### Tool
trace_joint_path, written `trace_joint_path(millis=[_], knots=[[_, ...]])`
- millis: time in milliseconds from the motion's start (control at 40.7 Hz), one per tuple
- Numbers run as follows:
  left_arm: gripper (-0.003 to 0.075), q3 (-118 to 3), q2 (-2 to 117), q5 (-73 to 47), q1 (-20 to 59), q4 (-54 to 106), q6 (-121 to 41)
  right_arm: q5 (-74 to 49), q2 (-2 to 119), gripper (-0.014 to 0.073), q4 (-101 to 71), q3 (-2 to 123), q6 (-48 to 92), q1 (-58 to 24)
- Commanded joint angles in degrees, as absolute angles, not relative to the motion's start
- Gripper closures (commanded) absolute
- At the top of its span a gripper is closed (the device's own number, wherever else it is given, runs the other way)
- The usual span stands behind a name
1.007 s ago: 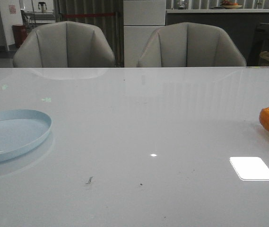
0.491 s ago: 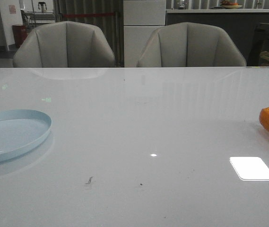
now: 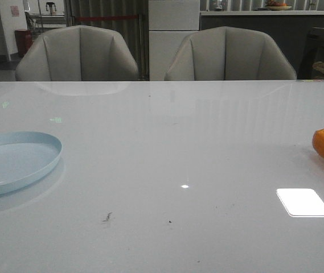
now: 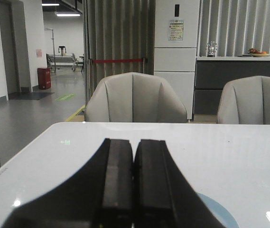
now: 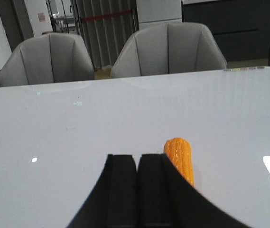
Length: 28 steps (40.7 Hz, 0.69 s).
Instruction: Place corn on plate with both arms
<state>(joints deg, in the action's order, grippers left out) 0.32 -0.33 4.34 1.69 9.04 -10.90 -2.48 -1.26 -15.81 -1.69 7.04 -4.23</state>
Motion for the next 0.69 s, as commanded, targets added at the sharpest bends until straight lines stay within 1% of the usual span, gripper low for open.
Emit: trace_joint_path(millis=[0,98,221,319,516,663], knots=[[0.0629,1.08,-1.16,9.81,1.99,6.35,-10.48,7.03,-1.92,0.0542,-16.33,-0.22,7.2,-4.29],[0.0629,-1.34,-1.16,8.47,1.99,2.06,-10.48,6.93,-1.92,0.0542,-16.21,2.22,7.2,-4.29],[0.0629,-6.68,-0.74,6.43,1.99,-1.83,-10.48,0.0,-1.33,0.0542,-15.37,9.0,7.2,-4.29],[0.0629,-11.19,1.49,3.55,1.99,-3.28,-10.48,-2.34,1.0,0.0542,-15.32,13.87,7.2,-4.29],[0.0629,-20.35,11.79,1.54,1.99,-3.28,-10.48,-2.53,12.28,0.0536,-15.32,23.19,7.2,-4.29],[0.0629,-29.23,23.64,1.44,1.99,-3.08,-10.48,-2.01,23.32,0.0538,-15.32,30.09,7.2,-4.29]])
